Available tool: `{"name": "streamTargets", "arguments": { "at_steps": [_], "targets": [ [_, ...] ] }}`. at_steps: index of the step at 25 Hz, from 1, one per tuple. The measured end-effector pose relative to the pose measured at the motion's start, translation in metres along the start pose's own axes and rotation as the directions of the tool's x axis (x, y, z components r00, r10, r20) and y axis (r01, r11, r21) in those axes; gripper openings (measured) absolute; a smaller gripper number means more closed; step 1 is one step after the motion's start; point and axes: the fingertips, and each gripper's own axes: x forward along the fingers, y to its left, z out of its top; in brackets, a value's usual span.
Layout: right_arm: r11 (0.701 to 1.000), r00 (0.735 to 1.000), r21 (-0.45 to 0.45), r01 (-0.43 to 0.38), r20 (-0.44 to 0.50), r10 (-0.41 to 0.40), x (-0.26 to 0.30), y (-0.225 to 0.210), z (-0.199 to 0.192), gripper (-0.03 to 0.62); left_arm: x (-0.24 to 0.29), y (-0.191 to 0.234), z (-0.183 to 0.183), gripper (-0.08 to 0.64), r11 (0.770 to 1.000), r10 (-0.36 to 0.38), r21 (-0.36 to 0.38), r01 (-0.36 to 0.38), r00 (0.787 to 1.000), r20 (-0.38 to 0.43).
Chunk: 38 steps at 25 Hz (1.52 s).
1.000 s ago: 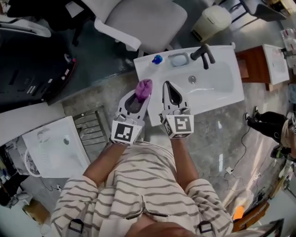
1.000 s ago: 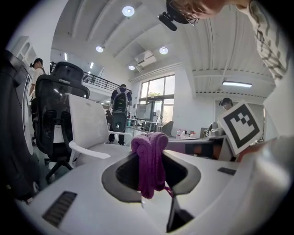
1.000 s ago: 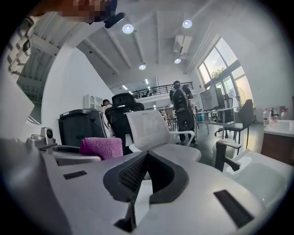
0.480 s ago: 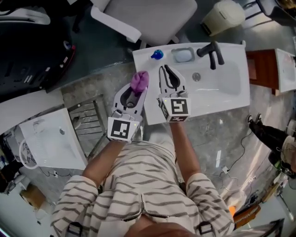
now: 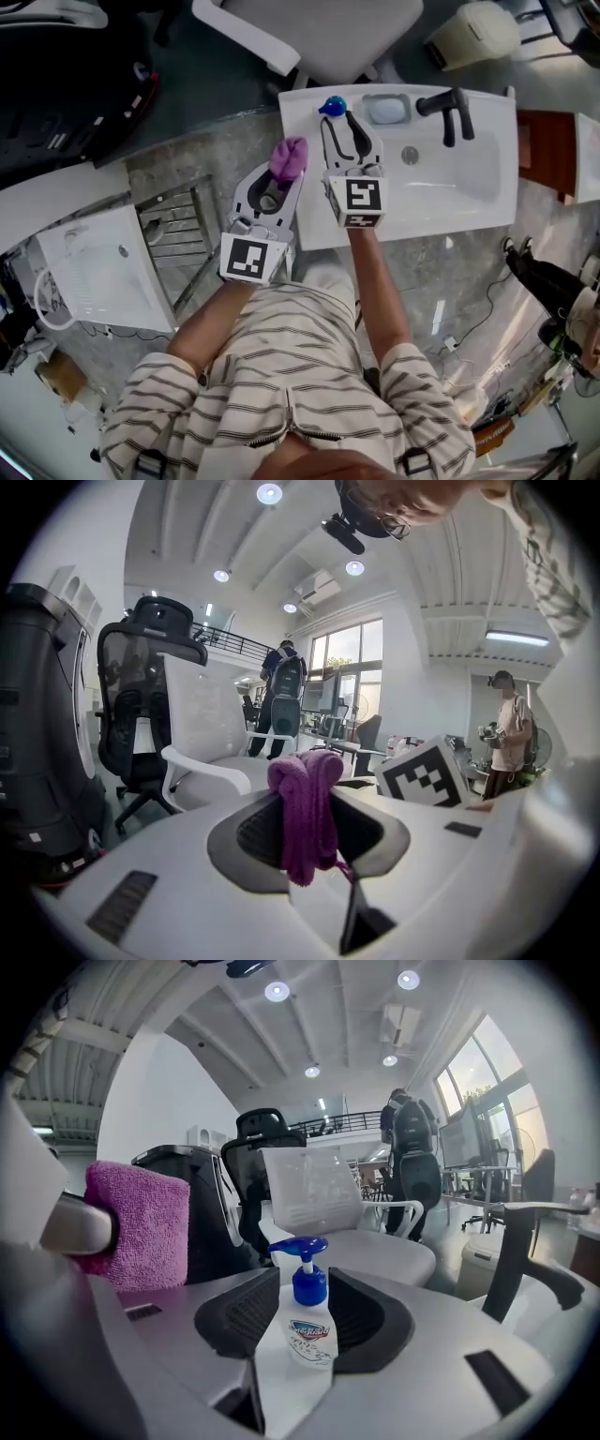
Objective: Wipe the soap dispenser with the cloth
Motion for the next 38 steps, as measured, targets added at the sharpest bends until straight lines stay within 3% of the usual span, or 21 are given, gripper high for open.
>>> {"name": "streamTargets", "arguments": {
  "at_steps": [5,12,23,38],
  "targets": [
    [0.999,1.0,-0.043,0.02,-0.003,-0.02,0.011,-0.004,-0.004,0.167,0.002,0.006,-0.004,0.116,1.0,0.021,-0.005,-0.022,1.0,-0.008],
    [1.0,1.0,-0.009,0.026,-0.011,-0.026,0.022,-0.006,-0.008,0.12,0.0,0.008,-0.009,0.117,1.0,0.007,-0.005,-0.007,1.0,-0.013],
    [0.998,0.998,0.01,0.058,-0.01,-0.057,0.006,-0.013,-0.001,0.133,-0.01,0.009,-0.006,0.117,1.0,-0.007,0.0,0.007,1.0,-0.008],
    [1.0,1.0,0.025,0.019,0.01,-0.019,-0.047,0.018,0.062,0.133,-0.038,0.001,0.023,0.117,0.999,-0.038,0.031,0.037,0.998,0.04]
  ]
}}
